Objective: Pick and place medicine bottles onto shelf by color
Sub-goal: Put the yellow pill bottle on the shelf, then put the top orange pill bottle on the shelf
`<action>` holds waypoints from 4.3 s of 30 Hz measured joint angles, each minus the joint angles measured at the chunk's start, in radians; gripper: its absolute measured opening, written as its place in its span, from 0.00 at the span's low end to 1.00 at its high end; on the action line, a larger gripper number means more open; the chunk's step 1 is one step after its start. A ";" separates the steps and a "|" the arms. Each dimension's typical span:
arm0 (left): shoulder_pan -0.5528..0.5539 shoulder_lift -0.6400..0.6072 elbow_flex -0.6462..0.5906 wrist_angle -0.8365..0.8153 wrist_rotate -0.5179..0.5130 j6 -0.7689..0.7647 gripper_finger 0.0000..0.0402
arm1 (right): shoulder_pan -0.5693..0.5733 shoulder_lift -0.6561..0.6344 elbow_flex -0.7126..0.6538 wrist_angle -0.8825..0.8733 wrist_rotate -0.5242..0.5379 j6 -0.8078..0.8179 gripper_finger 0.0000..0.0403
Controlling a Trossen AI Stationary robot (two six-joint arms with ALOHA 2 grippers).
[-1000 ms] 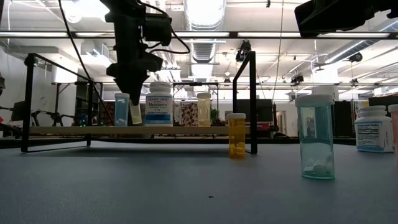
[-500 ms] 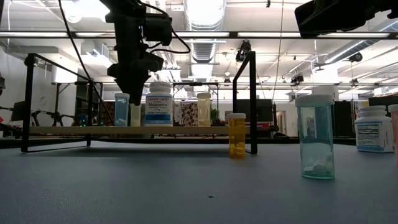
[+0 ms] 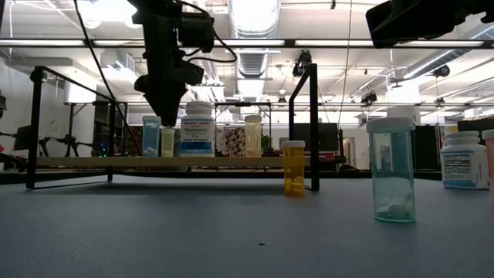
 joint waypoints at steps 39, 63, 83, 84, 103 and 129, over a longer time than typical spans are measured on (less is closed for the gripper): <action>-0.001 -0.009 -0.036 -0.001 0.011 0.132 0.16 | 0.000 0.000 0.000 -0.001 0.000 0.000 0.03; -0.513 -0.136 -0.016 0.639 -0.177 0.242 0.16 | 0.000 0.000 0.000 0.000 0.000 0.008 0.03; -0.711 -0.121 -0.227 1.175 -0.177 0.699 0.16 | 0.000 0.089 0.000 0.191 -0.004 0.141 0.18; -0.711 -0.125 -0.233 1.174 -0.177 0.713 0.16 | 0.000 0.096 0.002 0.197 -0.004 0.143 0.20; -0.710 -0.160 -0.287 1.168 -0.185 0.865 0.16 | 0.002 0.323 0.274 -0.206 -0.002 0.406 0.49; -0.711 -0.473 -0.560 1.242 -0.188 0.811 0.16 | 0.079 0.724 0.368 -0.059 0.235 0.566 0.46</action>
